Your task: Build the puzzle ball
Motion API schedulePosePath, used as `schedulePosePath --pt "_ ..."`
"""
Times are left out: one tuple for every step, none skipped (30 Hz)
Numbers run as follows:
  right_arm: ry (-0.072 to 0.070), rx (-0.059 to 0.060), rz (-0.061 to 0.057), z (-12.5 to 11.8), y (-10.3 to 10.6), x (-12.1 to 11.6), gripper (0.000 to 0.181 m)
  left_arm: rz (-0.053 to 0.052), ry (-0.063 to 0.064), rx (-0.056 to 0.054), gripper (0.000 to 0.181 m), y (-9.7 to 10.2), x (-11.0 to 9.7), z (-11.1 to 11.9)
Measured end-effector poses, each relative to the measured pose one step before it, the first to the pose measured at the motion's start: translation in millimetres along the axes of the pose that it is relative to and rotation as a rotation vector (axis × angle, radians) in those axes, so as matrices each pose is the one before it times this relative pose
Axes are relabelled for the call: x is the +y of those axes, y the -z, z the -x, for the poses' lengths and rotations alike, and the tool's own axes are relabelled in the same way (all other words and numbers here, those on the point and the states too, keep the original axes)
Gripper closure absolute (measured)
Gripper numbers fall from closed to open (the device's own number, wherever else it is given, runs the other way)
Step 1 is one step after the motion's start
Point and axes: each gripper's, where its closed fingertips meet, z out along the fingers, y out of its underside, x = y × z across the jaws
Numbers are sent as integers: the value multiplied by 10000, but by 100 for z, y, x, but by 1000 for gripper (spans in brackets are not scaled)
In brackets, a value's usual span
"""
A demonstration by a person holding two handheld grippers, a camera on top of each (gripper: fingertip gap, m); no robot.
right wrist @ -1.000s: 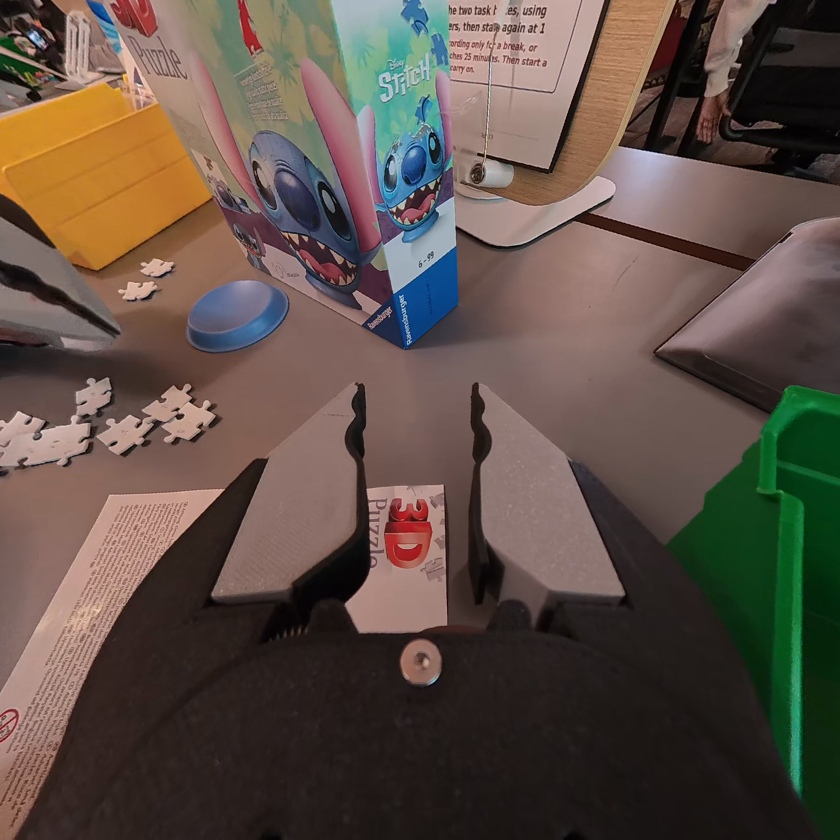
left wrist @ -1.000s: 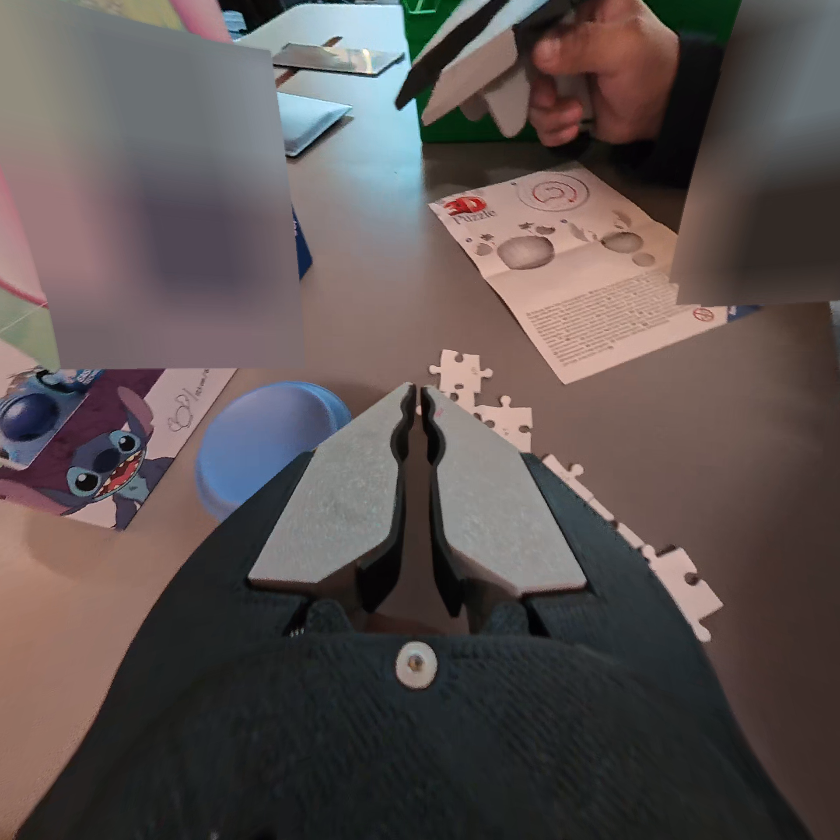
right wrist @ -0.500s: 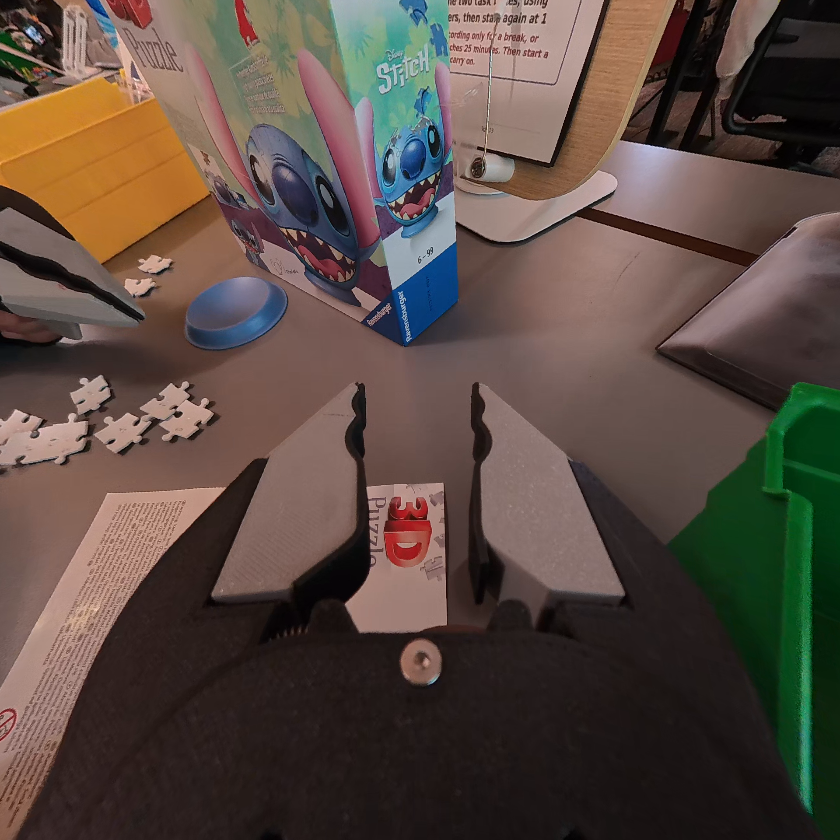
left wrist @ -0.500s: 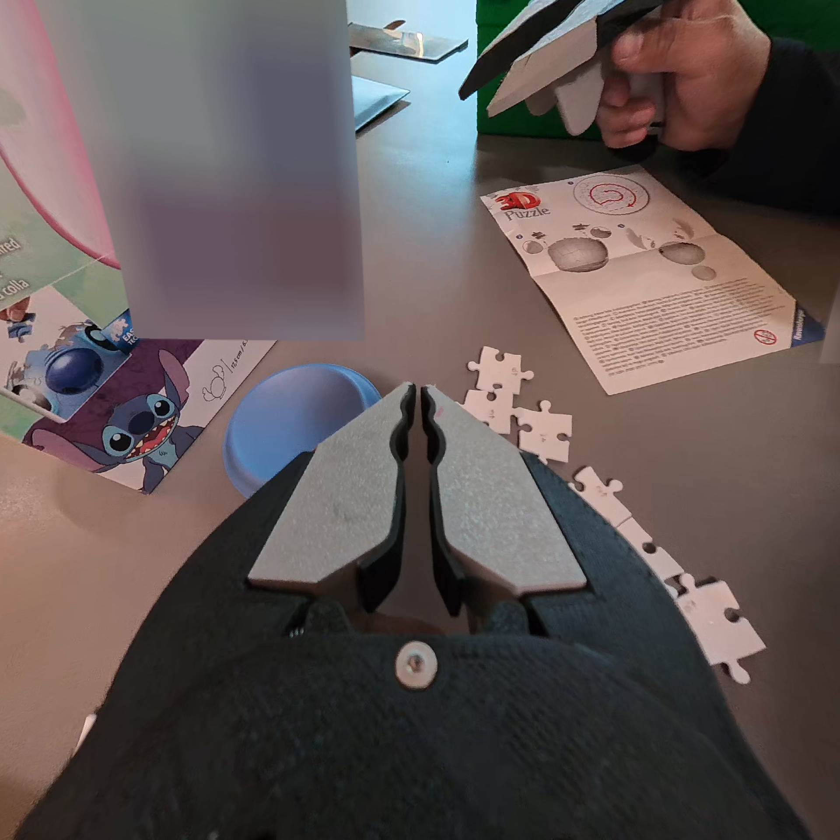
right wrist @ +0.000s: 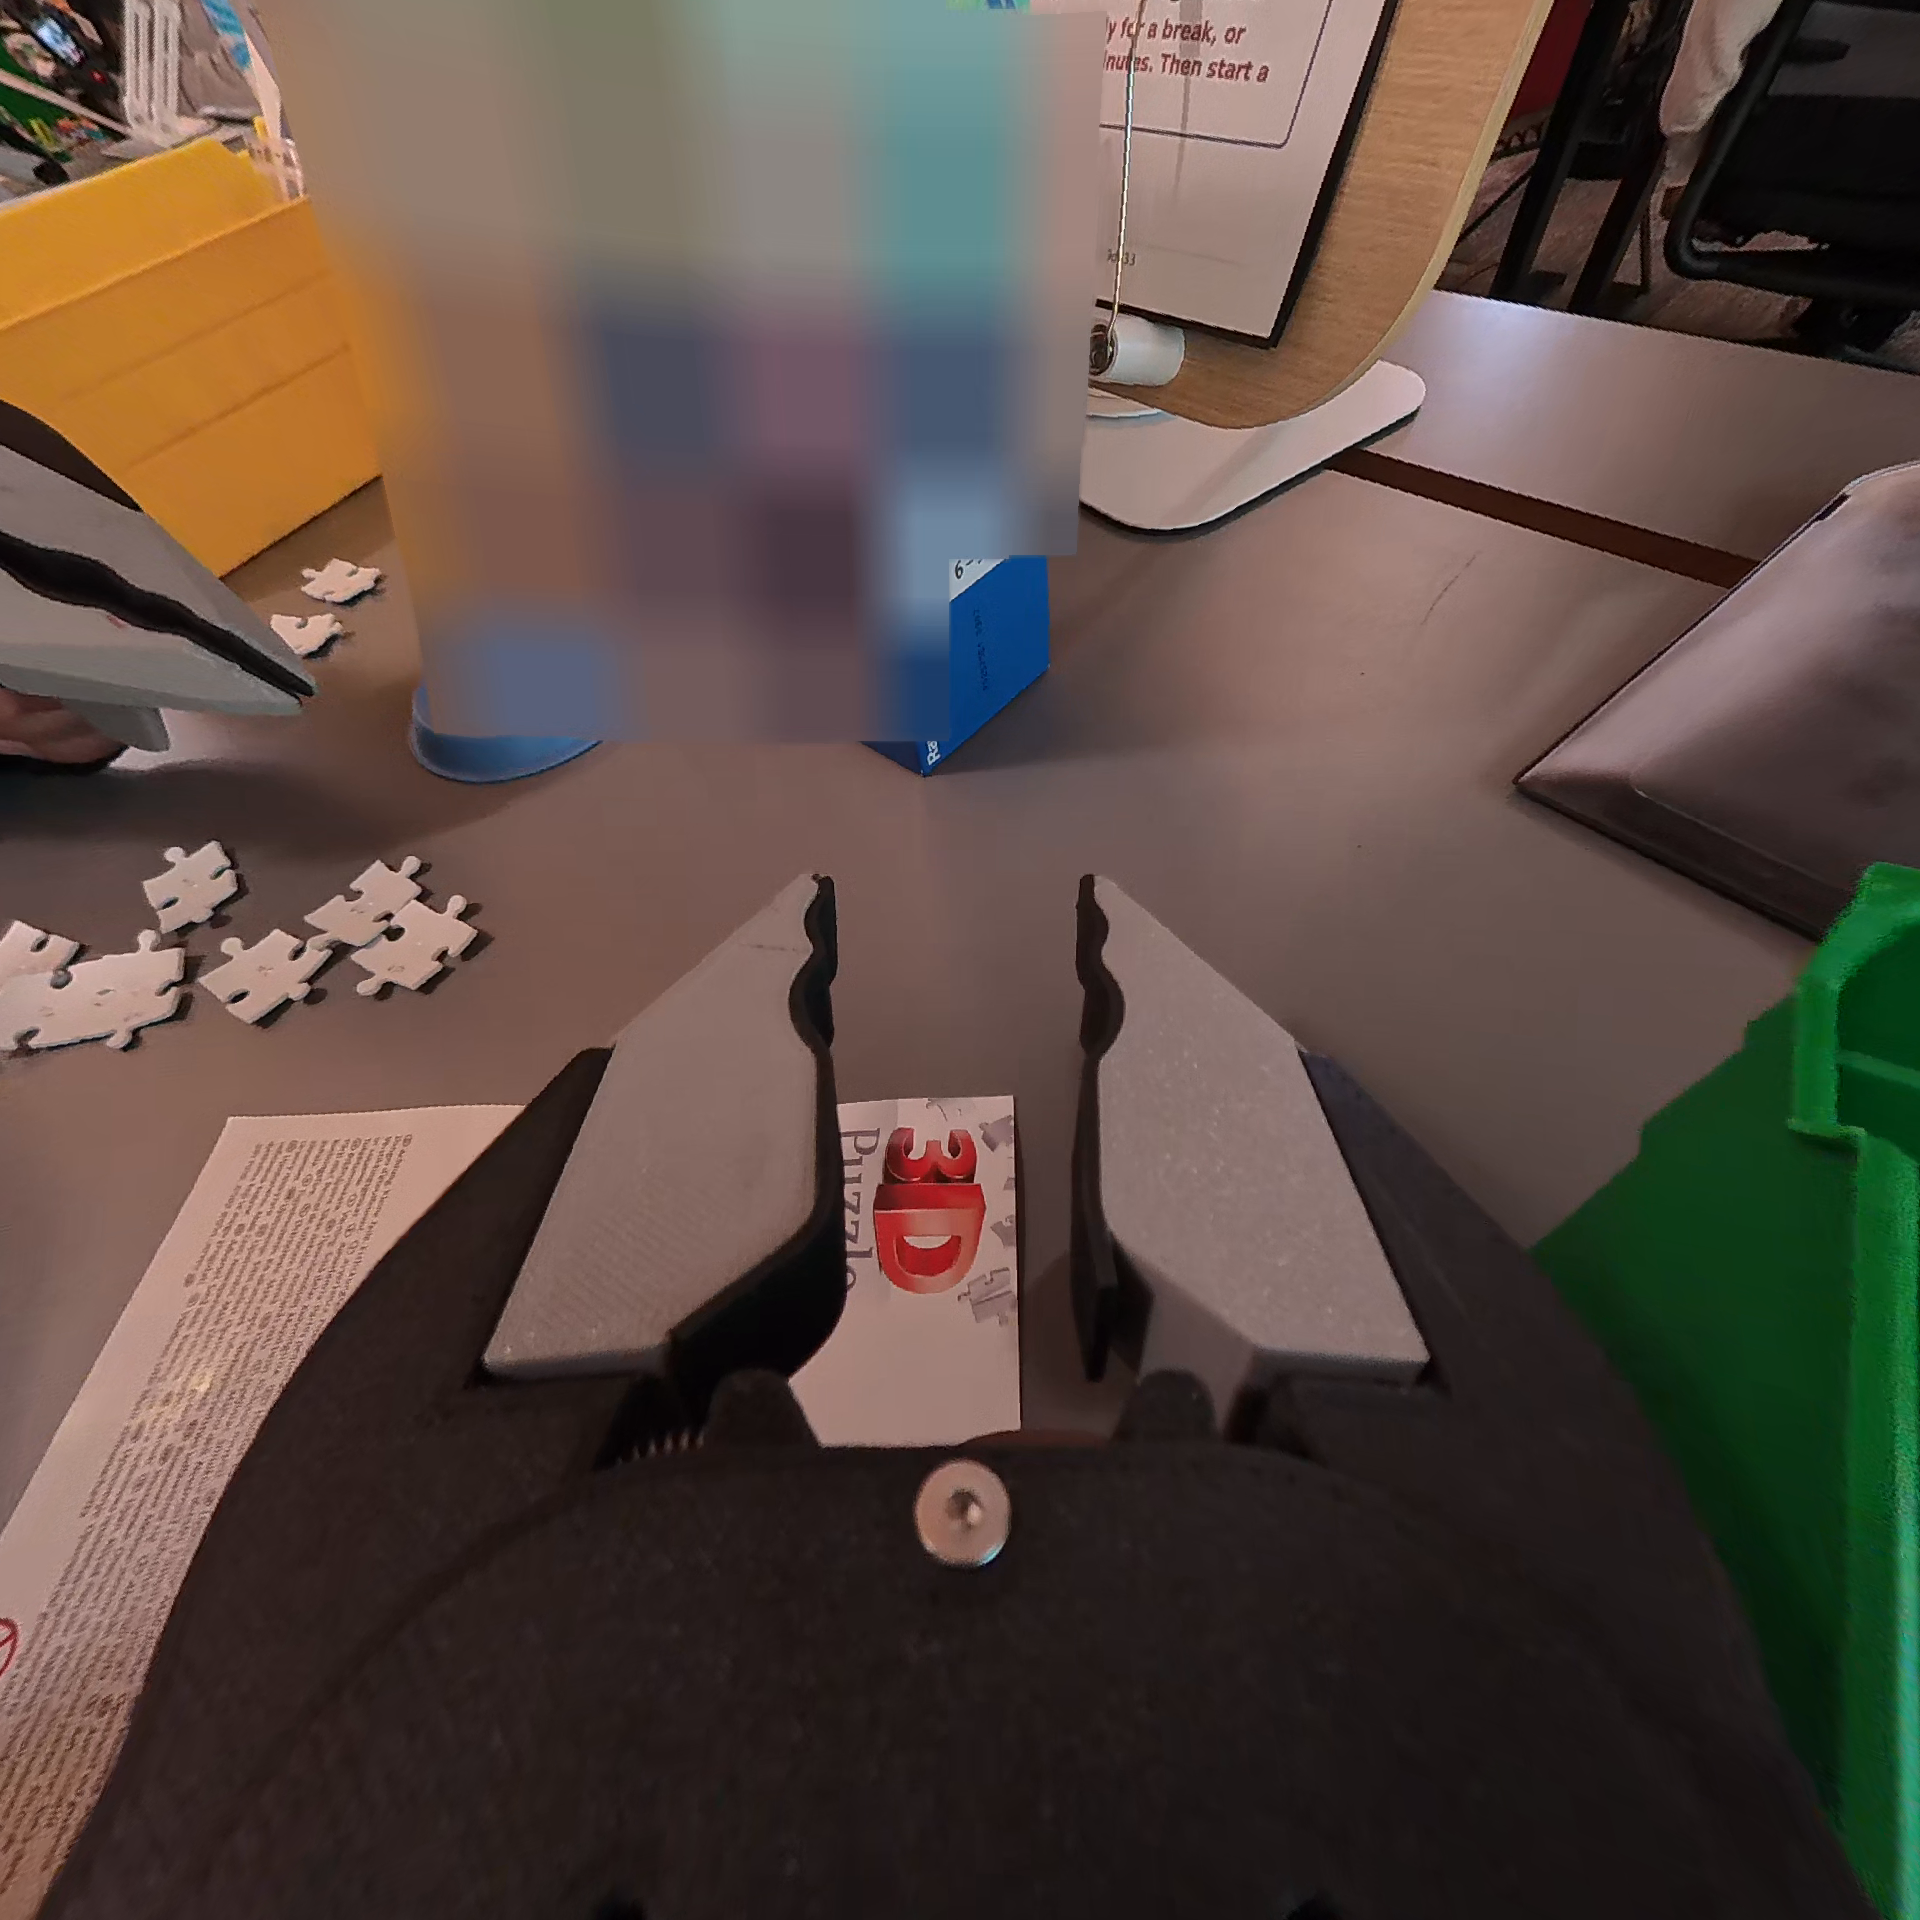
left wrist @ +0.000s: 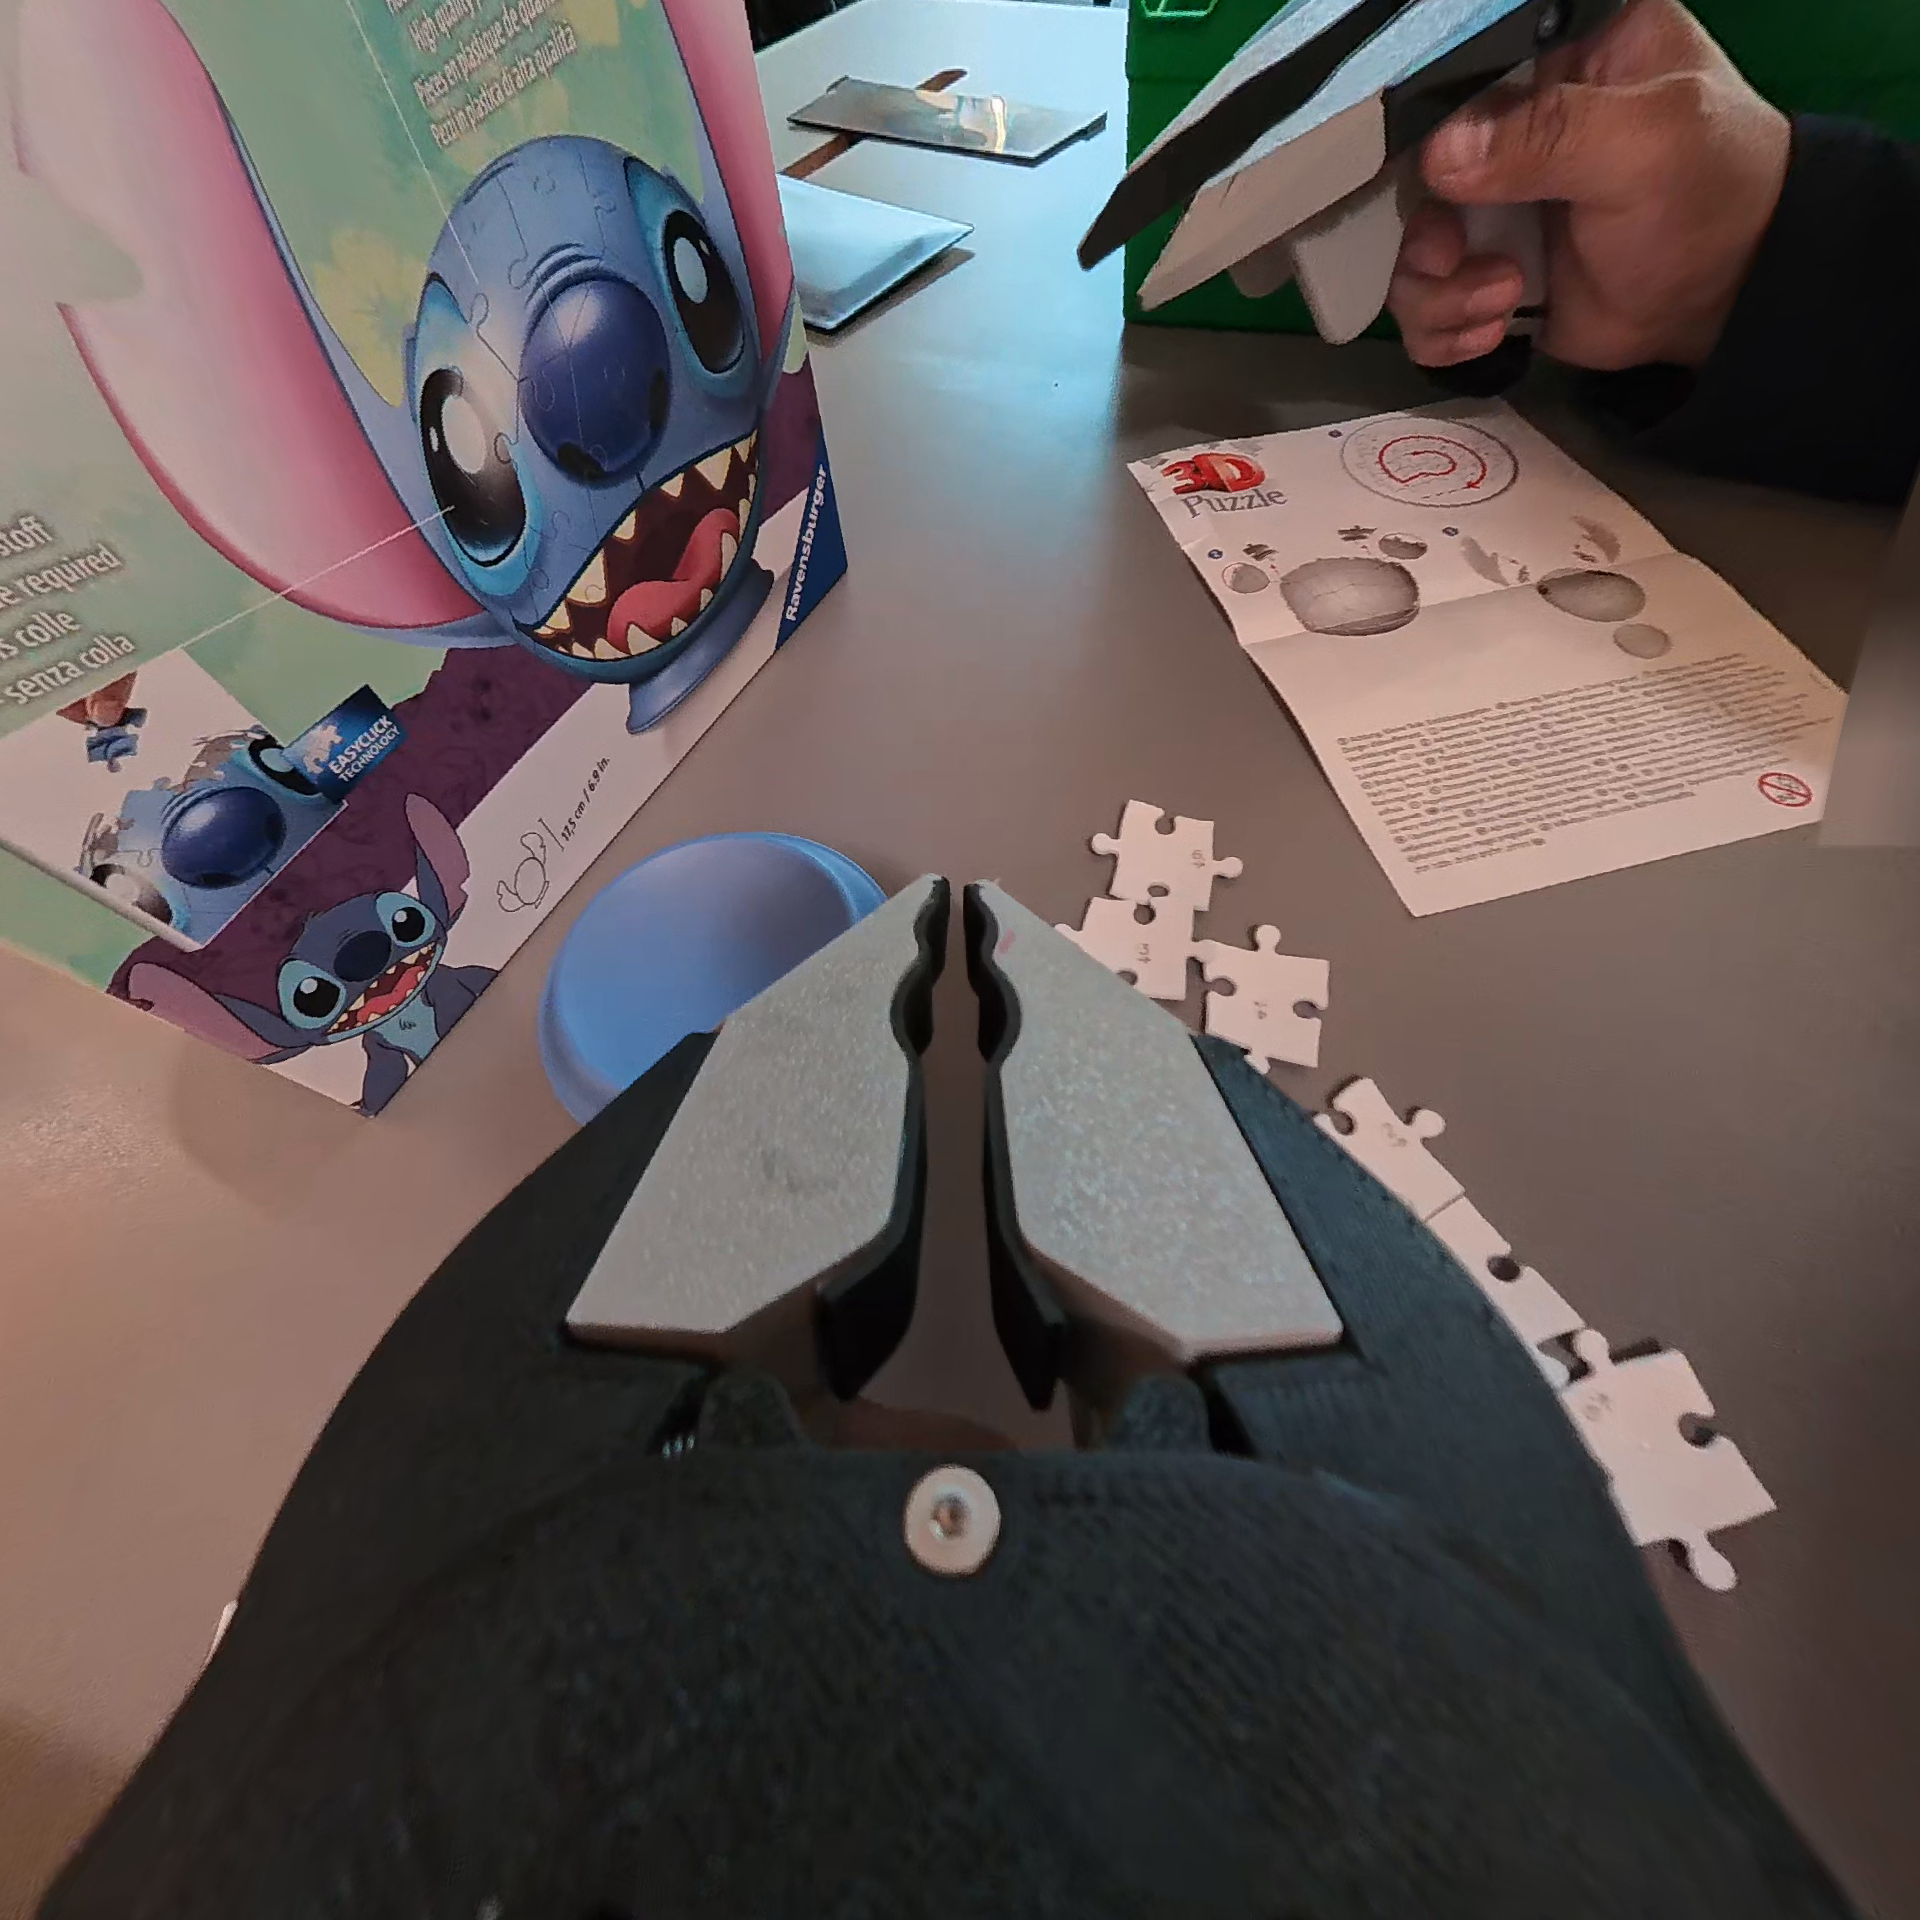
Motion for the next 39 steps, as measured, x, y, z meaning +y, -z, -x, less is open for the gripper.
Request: schedulePosePath --pt "7 -10 36 32 -58 83 138 3 -3 -5 181 31 -4 5" --pt "7 -7 31 28 -57 67 138 -2 5 -5 181 12 -9 -17" --pt "20 8 25 10 -30 51 138 -6 0 8 181 17 -23 -58" --pt "30 21 18 -2 1 26 138 3 -17 30 180 3 -12 -115" --pt "28 34 3 -30 21 6 138 15 -36 19 180 -9 3 -124" --pt "9 37 -19 -75 66 -38 138 4 -58 -4 180 -8 -10 -97" --pt "-16 28 -33 -80 83 -49 138 3 -57 -8 180 -13 -24 -71" --pt "-34 17 -34 -87 91 -63 138 14 -38 1 180 -13 2 -55" --pt "-34 3 -32 -55 84 -52 138 6 -22 -20 180 -25 -9 20" --pt "-18 -7 -33 2 68 -64 138 19 -18 -30 180 -48 32 84" --pt "15 6 -20 26 49 -39 138 54 7 -61 179 -48 99 198" --pt "44 24 10 28 35 4 138 85 36 -9 178 -15 154 170" --pt "42 20 13 32 9 17 138 122 57 130 177 30 213 -30" --pt "18 4 -8 36 -4 -5 138 147 73 215 176 97 211 -176" --pt "-12 -12 1 17 -47 24 138 62 64 139 176 165 46 -109" --pt "-33 -17 27 -8 -75 91 137 43 9 181 175 199 -29 -262" --pt "-34 -15 48 -23 -101 144 138 99 -46 236 175 205 -20 -430" --pt "-18 -9 51 3 -97 143 137 64 -98 130 174 196 -72 -362" --pt "3 -2 56 -1 -115 142 137 47 -175 89 174 183 -87 -371" --pt "18 2 56 12 -97 130 137 46 -222 40 173 129 -83 -347" --pt "21 4 47 10 -96 99 138 -4 -214 -33 173 78 -126 -243" --pt "14 0 35 4 -66 86 137 -29 -171 -40 173 17 -136 -228" --pt "3 -4 23 6 -62 52 137 -20 -123 20 173 -60 -79 -272" --pt "-2 -2 14 -14 -43 37 138 -2 -76 22 173 -121 -11 -226" --pt "-1 -6 12 5 -45 25 138 8 -42 -18 173 -158 54 -129" --pt "2 -2 15 -9 -38 42 138 6 -22 -37 173 -181 77 -71" --pt "8 7 16 -14 -30 37 137 -6 -3 -52 173 -166 71 0" --pt "12 8 14 -19 -31 34 137 -33 29 -69 174 -133 39 72" --pt "10 8 8 -3 -16 24 138 -38 63 -43 174 -121 27 77" --pt "2 3 1 -20 -3 20 138 -17 89 -7 174 -86 40 60" --pt "-5 -6 -2 -1 3 -2 138 8 102 -2 174 -71 54 89" --pt "-5 -7 -2 1 7 -12 138 -15 94 -66 174 -36 6 194" --pt "2 -2 -7 -2 8 -16 138 -45 65 -76 174 6 -37 202" --pt "7 0 -7 1 15 -22 138 -16 50 -31 174 25 -12 130" --pt "8 1 -8 11 6 -15 138 -15 49 -51 174 19 -16 151" --pt "1 -1 -2 -5 -18 0 138 -19 33 -28 174 7 -20 81" --pt "-12 -6 10 -18 -28 27 138 -3 19 -10 174 2 2 36" --pt "-19 -16 15 -1 -53 42 138 5 -1 -11 174 -19 17 14" --pt "-12 -17 18 21 -65 54 138 -3 -8 -28 174 -23 4 14"
